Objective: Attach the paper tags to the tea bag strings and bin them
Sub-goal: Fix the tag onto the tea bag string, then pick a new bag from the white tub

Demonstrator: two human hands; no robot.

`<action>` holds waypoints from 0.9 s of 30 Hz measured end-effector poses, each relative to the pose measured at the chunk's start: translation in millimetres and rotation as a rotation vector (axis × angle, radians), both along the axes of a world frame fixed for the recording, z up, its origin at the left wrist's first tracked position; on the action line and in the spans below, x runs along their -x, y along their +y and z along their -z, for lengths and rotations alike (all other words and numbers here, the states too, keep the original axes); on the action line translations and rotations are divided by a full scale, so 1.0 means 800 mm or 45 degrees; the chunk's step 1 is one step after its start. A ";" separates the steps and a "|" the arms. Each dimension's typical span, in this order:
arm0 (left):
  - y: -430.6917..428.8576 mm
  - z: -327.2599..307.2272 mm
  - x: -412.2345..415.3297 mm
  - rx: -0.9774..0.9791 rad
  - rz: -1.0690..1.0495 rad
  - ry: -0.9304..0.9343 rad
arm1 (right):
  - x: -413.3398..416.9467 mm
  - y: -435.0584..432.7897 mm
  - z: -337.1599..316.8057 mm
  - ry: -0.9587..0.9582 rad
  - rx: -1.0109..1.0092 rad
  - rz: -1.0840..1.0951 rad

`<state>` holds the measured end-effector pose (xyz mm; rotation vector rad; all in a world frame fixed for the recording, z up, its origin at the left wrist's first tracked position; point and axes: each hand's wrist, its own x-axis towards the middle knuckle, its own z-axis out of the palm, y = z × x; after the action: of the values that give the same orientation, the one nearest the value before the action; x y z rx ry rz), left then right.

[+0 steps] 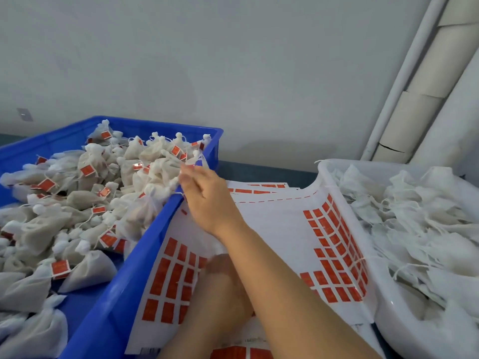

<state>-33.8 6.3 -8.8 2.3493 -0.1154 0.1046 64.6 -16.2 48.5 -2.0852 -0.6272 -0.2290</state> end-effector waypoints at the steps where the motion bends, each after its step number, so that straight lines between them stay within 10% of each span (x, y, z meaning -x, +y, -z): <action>1: -0.001 0.006 -0.003 -0.031 0.076 -0.043 | 0.002 -0.013 0.001 0.052 -0.144 0.017; 9: -0.001 0.027 -0.020 -0.206 0.120 0.056 | 0.002 -0.109 -0.028 0.126 -0.396 0.287; 19: 0.000 0.023 -0.017 -0.163 0.091 0.274 | -0.024 -0.244 -0.061 0.499 0.785 0.984; 27: -0.001 0.024 -0.016 -0.135 0.078 0.245 | -0.015 -0.293 -0.024 0.862 0.934 0.819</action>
<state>-21.4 5.4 -28.1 2.4447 -0.1003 -0.1609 76.9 -250.3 67.4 -2.7929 0.4613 0.4105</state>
